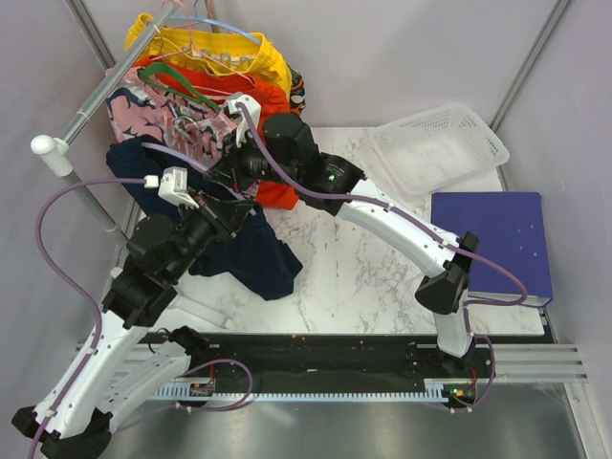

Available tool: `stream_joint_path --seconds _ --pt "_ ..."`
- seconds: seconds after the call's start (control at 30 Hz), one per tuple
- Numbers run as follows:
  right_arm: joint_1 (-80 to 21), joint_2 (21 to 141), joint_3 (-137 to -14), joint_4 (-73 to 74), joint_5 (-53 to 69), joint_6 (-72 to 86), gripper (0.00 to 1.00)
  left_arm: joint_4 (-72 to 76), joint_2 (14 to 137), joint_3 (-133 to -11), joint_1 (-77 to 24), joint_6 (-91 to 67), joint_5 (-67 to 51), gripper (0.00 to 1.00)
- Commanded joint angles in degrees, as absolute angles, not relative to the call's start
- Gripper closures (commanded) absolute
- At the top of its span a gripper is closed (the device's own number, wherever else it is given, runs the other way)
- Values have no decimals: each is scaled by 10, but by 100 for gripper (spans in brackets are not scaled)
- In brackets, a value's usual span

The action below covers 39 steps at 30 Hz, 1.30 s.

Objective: Place the shorts on the hanger

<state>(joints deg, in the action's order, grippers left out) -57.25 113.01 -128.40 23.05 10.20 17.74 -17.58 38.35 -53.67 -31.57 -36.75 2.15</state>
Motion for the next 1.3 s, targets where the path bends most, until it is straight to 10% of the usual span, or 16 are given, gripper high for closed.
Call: stream_joint_path --seconds 0.0,0.27,0.73,1.27 --pt "-583 1118 -1324 126 98 192 100 -118 411 -548 -324 -419 40 93" --pt "-584 1114 -1315 122 95 191 96 -107 425 -570 -326 -431 91 98" --pt "-581 1084 -1303 101 86 159 3 19 432 -570 -325 -397 145 98" --pt "-536 925 -1229 95 -129 5 2 205 577 -671 -318 -329 249 98"
